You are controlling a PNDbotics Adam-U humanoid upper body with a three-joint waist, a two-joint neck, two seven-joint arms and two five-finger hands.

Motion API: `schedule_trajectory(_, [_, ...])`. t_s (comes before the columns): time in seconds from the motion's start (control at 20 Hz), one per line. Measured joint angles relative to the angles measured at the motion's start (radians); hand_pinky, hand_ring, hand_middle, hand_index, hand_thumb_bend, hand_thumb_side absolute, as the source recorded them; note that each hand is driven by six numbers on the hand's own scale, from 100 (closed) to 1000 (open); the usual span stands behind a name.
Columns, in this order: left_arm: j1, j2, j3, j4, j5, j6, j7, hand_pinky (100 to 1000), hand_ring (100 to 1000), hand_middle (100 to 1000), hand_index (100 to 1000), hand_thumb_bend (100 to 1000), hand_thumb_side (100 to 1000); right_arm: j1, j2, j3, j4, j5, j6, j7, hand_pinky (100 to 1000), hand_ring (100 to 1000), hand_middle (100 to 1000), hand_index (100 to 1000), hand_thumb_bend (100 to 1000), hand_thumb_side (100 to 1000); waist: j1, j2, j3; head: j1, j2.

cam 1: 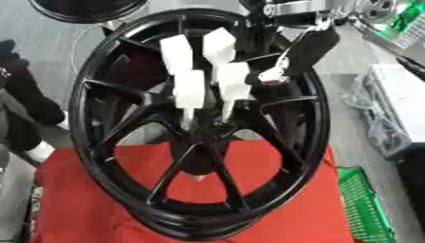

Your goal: Pull the pin out of the wheel hub.

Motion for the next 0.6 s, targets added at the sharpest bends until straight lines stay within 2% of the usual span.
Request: schedule_trajectory(0.6, [0.000, 0.000, -0.001, 0.000, 0.001, 0.002, -0.003, 621, 733, 802, 719, 217, 757, -0.010, 0.019, 0.002, 0.007, 0.001, 0.000, 0.019, 722, 625, 652, 773, 318, 453, 0.000, 0.000, 0.003, -0.003, 0.001])
